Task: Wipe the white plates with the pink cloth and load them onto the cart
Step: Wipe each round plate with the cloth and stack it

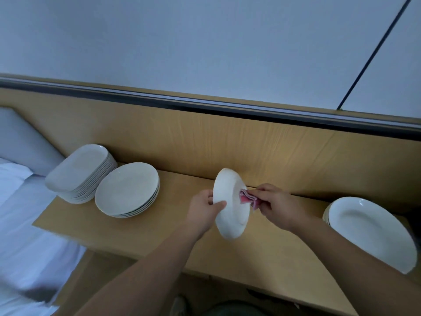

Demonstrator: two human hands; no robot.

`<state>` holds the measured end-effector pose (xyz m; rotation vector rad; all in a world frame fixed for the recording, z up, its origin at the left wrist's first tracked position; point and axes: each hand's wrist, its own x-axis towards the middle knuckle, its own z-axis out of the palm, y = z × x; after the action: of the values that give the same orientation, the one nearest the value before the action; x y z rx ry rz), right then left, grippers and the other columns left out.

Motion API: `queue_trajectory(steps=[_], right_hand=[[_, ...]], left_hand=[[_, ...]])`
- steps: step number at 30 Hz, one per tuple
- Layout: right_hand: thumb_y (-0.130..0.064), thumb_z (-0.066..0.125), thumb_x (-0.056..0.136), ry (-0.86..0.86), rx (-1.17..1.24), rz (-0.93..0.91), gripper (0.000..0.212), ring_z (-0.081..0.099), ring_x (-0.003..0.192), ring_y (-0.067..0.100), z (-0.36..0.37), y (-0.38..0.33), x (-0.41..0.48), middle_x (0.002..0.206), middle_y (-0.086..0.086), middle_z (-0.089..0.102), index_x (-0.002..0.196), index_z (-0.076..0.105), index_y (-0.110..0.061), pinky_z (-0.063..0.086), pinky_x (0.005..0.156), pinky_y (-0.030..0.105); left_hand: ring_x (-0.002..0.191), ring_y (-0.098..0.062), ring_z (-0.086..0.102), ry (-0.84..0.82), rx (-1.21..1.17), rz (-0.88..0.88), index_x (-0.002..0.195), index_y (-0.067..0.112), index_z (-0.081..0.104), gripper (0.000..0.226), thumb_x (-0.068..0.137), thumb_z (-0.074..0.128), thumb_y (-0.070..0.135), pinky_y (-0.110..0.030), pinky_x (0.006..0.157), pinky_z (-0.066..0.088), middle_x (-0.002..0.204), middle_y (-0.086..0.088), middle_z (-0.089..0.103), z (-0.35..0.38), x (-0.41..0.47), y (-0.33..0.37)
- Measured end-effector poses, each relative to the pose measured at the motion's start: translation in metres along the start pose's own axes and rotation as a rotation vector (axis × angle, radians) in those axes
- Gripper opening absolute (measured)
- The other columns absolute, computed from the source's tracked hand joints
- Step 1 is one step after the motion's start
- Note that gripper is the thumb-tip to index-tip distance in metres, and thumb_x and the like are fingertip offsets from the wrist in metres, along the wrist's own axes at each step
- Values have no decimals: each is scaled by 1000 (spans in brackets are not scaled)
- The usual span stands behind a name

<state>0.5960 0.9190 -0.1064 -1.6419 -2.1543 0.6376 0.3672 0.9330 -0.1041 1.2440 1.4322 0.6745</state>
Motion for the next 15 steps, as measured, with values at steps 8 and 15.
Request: queue_trajectory(steps=[8,15], right_hand=[[4,53,85,44,18,-125,46,52,79,-8,-16,-14,10,95,-13,56,119,68,-24,34,65,6],[4,53,84,54,66,-201,52,56,75,-4,-2,-42,33,95,-27,52,124,64,-27,39,67,15]], left_hand=[[88,-12,60,139,469,214,118,24,56,29,90,60,26,-28,73,48,101,8,63,-25,-18,22],[90,-16,60,311,739,338,125,23,54,31,95,54,28,-30,76,46,103,5,66,-76,-29,12]])
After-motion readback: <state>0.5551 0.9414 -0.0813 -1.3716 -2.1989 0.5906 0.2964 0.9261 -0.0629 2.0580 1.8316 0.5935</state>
